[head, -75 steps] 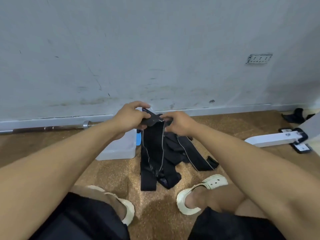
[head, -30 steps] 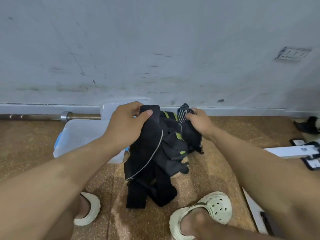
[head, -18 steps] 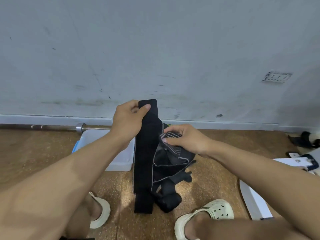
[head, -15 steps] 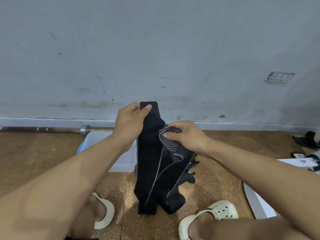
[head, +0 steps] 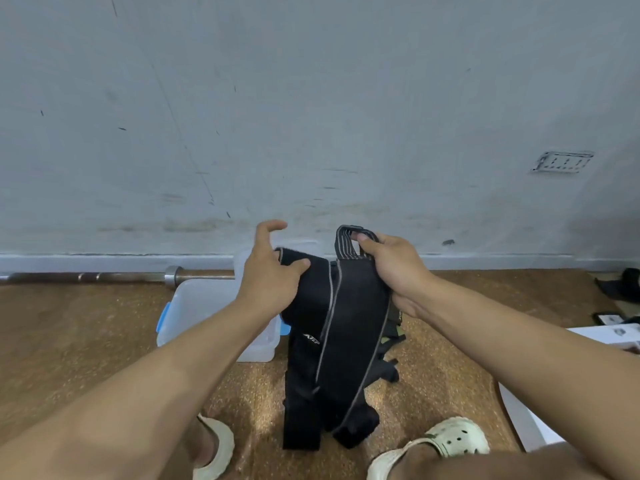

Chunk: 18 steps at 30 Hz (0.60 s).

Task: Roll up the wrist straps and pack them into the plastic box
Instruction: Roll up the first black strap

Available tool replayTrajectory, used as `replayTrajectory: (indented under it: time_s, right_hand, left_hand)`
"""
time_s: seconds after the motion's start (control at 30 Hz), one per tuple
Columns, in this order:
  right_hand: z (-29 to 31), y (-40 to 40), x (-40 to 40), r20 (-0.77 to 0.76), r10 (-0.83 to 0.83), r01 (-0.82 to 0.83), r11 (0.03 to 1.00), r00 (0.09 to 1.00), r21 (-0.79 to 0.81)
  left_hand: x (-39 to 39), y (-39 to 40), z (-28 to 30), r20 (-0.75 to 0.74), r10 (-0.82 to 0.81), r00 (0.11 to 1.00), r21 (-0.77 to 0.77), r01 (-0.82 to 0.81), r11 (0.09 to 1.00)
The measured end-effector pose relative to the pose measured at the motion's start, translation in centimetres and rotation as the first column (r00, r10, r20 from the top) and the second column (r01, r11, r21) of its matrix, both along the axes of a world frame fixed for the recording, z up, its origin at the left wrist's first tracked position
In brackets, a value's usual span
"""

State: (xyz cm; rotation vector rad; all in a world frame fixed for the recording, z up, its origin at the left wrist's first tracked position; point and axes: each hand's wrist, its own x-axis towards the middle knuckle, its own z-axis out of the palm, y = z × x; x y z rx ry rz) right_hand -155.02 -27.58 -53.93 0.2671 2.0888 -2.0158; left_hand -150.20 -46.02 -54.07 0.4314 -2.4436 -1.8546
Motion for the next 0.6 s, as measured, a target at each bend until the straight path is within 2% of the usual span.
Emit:
replayTrajectory:
  time_s: [0.1, 0.23, 0.3, 0.47, 0.6]
  right_hand:
    - [-0.1, -0.4, 0.2, -0.058, 0.066, -0.06, 0.993, 0.996, 0.106]
    - [0.6, -0.8, 0.9, -0.161, 0.154, -0.121, 0.973, 0.975, 0.197]
    - [1.0, -0.9, 1.2, -0.186, 0.173, -0.135, 0.971, 0.967, 0.199]
    - [1.3, -0.7, 1.4, -0.123, 0.11, -0.106, 0.994, 0.986, 0.039]
    - [0.3, -0.8, 1.8, -0.096, 0.151, -0.152, 0.988, 0.984, -0.003]
  left_hand:
    - [0.1, 0.2, 0.4, 0.004, -0.094, 0.996, -0.039, 0.094, 0.995]
    - [0.8, 0.4, 1.4, 0.086, -0.253, 0.964, 0.092, 0.245, 0.965]
    - [1.0, 0.6, 1.4, 0.076, -0.308, 0.948, 0.128, 0.297, 0.946]
    - [0.7, 1.0, 0.6, -0.03, -0.227, 0.973, 0.151, 0.229, 0.962]
    - [0.2, 0.8, 0.1, -0.026, -0.096, 0.995, 0.2, 0.099, 0.975]
